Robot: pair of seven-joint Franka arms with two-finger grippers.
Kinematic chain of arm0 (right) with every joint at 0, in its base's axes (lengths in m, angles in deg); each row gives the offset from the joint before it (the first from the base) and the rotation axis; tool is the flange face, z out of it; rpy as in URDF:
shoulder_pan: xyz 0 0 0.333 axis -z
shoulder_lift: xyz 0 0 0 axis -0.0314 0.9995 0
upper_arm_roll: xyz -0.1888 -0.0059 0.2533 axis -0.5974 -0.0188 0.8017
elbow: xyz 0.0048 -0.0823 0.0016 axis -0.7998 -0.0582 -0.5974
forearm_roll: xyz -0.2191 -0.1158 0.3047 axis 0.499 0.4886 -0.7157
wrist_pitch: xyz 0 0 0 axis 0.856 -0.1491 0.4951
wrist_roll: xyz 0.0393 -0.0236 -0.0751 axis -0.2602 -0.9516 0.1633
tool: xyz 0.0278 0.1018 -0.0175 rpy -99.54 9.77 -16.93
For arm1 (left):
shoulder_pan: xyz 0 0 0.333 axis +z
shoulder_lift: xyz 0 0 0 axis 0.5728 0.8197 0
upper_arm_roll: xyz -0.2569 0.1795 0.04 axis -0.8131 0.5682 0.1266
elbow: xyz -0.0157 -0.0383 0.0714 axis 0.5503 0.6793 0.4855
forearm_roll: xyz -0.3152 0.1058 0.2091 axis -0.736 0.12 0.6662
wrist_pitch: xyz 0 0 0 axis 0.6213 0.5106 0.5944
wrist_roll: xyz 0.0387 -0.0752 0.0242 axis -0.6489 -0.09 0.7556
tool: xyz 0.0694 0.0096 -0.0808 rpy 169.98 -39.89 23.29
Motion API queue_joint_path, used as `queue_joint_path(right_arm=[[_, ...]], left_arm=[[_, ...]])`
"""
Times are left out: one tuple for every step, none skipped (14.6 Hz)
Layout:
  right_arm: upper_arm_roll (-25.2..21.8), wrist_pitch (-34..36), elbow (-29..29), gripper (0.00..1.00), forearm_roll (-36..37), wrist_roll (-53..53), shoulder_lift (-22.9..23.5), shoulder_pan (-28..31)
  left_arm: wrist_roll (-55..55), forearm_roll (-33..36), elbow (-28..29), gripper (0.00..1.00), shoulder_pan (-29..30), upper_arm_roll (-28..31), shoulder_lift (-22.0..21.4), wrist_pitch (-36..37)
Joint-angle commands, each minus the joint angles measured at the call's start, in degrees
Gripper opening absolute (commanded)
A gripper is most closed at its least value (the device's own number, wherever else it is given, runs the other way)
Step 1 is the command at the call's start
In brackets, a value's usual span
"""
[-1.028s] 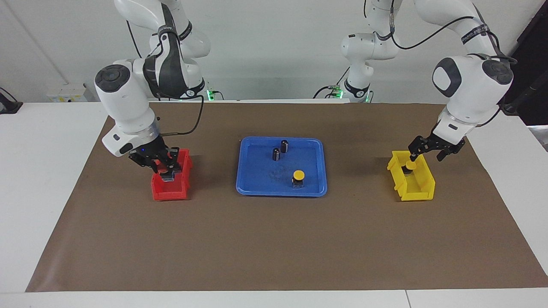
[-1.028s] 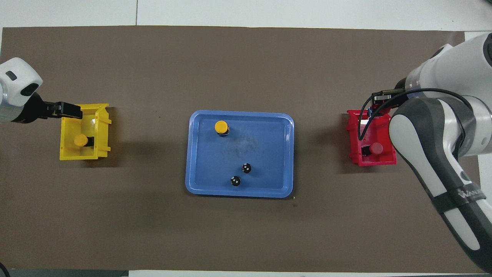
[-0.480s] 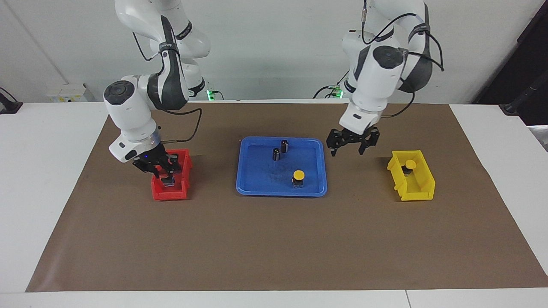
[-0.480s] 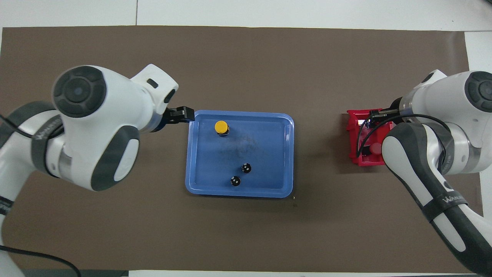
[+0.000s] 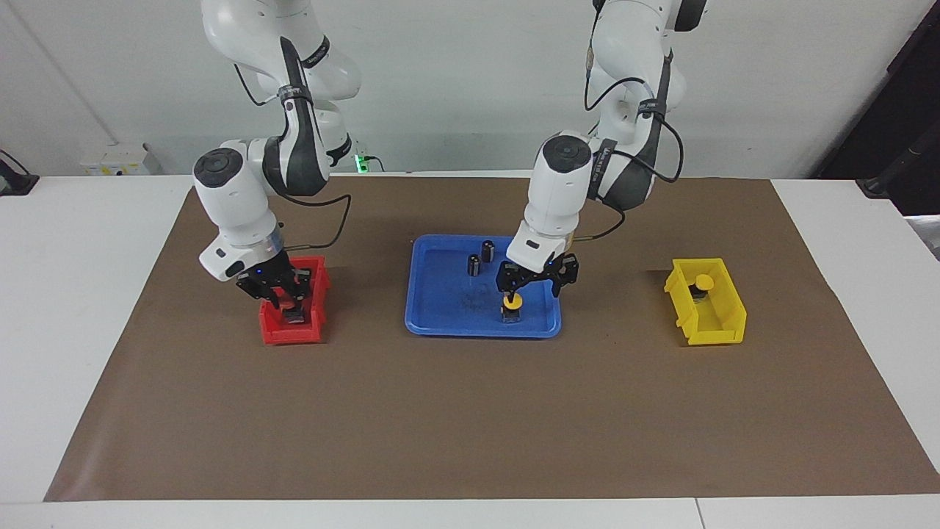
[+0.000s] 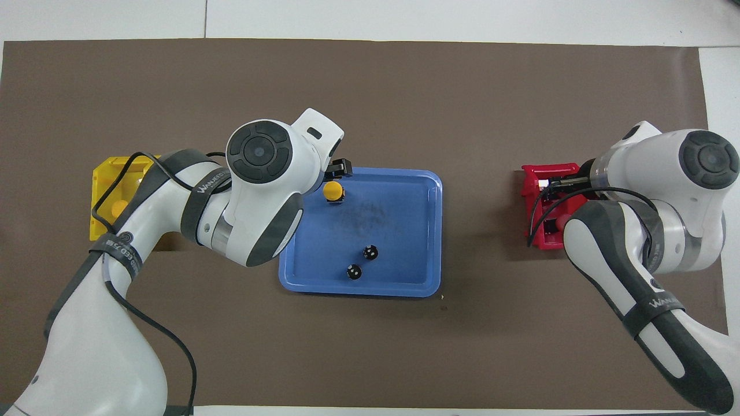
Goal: Sort red and yellow buttons by color
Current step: 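Grasp the last yellow button with the left gripper while the right gripper withdraws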
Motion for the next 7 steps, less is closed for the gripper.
queue_joint_path(right_arm=[[0.61, -0.71, -0.82, 0.59, -1.16, 1.70, -0.40, 0.78], [0.61, -0.27, -0.56, 0.66, -1.16, 1.79, -0.40, 0.78], [0.61, 0.69, -0.21, 0.73, -1.16, 2.14, -0.40, 0.87], [0.61, 2.00, 0.93, 0.76, -1.16, 3.10, -0.40, 0.87], [0.61, 4.45, 2.59, 0.79, -1.16, 3.81, -0.23, 1.04], [0.52, 7.78, 4.96, 0.90, -1.16, 3.81, -0.40, 1.04], [0.52, 11.39, 7.33, 0.99, -1.16, 3.73, -0.57, 0.96]], left_arm=[[2.38, 0.58, -1.19, 1.00, -1.67, 0.70, 2.21, -1.93], [2.64, 0.58, -1.10, 1.00, -1.75, 0.61, 2.65, -2.02], [2.73, 0.58, -0.75, 1.00, -2.36, 0.61, 2.65, -2.02], [2.82, 0.50, -0.49, 1.00, -2.89, 0.61, 2.74, -2.19], [3.60, 0.50, -0.14, 0.93, -2.90, 0.61, 2.74, -2.63], [4.57, 0.58, -0.05, 0.77, -2.90, 0.61, 2.74, -2.98], [5.36, 0.50, -0.05, 0.43, -2.99, 0.61, 2.83, -2.99]])
